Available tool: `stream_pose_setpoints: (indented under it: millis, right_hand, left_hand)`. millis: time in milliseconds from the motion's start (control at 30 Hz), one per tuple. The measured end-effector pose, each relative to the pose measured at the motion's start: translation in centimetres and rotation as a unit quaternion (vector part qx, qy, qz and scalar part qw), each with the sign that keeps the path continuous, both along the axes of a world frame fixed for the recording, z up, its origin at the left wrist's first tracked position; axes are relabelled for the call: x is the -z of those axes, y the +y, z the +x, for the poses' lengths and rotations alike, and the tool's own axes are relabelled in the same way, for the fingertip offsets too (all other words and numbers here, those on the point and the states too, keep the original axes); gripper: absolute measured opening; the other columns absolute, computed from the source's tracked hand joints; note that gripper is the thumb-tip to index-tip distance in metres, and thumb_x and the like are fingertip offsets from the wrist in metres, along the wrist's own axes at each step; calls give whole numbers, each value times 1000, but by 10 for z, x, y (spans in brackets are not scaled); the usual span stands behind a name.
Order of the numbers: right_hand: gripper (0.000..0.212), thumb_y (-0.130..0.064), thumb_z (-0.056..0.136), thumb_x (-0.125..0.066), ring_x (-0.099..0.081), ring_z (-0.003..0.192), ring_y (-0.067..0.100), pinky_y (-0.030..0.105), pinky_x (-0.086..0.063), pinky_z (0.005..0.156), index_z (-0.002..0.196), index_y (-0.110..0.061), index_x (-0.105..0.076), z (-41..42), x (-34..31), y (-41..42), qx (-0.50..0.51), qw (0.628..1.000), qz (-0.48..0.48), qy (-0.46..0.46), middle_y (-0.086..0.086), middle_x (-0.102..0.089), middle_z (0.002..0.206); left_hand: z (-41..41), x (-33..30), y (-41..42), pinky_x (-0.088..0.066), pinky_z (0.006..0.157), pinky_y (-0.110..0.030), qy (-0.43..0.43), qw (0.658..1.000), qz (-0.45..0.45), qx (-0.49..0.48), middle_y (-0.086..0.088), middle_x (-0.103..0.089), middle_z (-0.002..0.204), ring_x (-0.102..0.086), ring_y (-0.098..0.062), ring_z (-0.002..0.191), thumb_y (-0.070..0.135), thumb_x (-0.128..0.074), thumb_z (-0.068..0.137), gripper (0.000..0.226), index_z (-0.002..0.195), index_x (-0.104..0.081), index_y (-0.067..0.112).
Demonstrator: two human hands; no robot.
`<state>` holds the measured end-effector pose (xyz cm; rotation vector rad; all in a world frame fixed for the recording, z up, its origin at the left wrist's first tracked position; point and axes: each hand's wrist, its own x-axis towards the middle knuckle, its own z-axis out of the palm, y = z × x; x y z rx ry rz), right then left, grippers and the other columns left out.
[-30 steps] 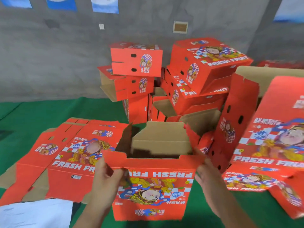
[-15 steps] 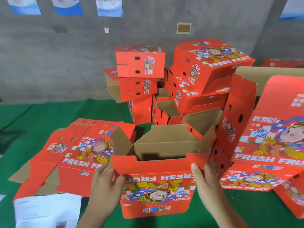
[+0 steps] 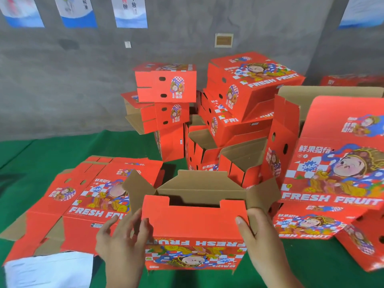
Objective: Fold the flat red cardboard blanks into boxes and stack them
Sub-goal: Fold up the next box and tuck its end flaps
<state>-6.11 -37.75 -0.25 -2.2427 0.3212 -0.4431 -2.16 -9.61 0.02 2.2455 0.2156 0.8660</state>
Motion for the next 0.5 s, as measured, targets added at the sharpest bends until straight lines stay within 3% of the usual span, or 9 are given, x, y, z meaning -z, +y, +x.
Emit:
stream_pose_setpoints:
  millis: [67, 133, 233, 267, 333, 400, 433, 500]
  right_hand:
    - [64, -39, 96, -67, -44, 140, 15, 44, -45, 109, 152, -36, -35, 2, 1, -1, -19, 999, 34, 9, -7, -40, 155]
    - [87, -29, 97, -68, -29, 152, 14, 41, -35, 119, 159, -48, -10, 4, -4, -1, -49, 998, 44, 14, -14, -20, 167]
    - [106, -18, 97, -66, -21, 156, 21, 46, -30, 122, 155, -59, 13, 4, -6, -2, -65, 998, -6, -26, -15, -3, 170]
    - [109, -11, 96, -65, -22, 156, 26, 51, -30, 122, 156, -55, 16, 3, -7, -2, -62, 997, -29, -45, -15, 2, 170]
    - [111, -3, 96, -61, -43, 145, 41, 58, -43, 112, 158, -50, 18, -1, -7, -1, -55, 996, -42, -56, -23, 2, 167]
    - [111, 0, 96, -58, -62, 113, 55, 59, -55, 85, 157, -49, 20, -3, -5, -3, -51, 996, -51, -58, -19, -1, 168]
    - [112, 2, 96, -57, -65, 102, 57, 57, -56, 75, 156, -49, 23, -2, -4, -4, -55, 995, -56, -61, -15, -5, 168]
    - [117, 6, 96, -53, -66, 104, 52, 59, -54, 82, 150, -51, 34, -1, -3, -5, -82, 993, -73, -54, -14, -15, 166]
  left_hand:
    - [1, 6, 7, -50, 90, -48, -29, 999, -29, -12, -9, -78, 99, -59, -25, 111, 21, -86, 84, 16, 100, -84, 21]
    - [2, 12, 13, -46, 94, -37, -13, 996, -90, -3, 0, -76, 105, -53, -6, 109, 25, -79, 92, 16, 103, -79, 35]
    - [6, 11, 13, -35, 98, -49, 18, 997, -81, 1, -2, -67, 105, -43, -28, 117, 12, -86, 83, 38, 114, -71, 29]
    - [6, 8, 10, -32, 93, -46, 12, 998, -60, 14, -1, -66, 105, -44, -31, 114, 11, -87, 82, 44, 116, -64, 26]
    - [4, 2, 5, -25, 80, -37, -10, 997, 1, 73, 11, -62, 100, -48, -29, 105, 14, -80, 86, 44, 117, -53, 31]
    - [4, 1, 7, -22, 74, -34, -13, 987, 71, 142, 23, -52, 95, -47, -19, 94, 18, -69, 84, 46, 124, -54, 35]
    - [7, 1, 11, -23, 73, -35, -8, 980, 102, 171, 20, -49, 91, -45, -17, 89, 19, -67, 82, 50, 128, -56, 34]
    - [15, -3, 16, -31, 75, -38, 14, 964, 135, 227, 11, -47, 90, -43, -17, 87, 17, -67, 82, 52, 131, -58, 31]
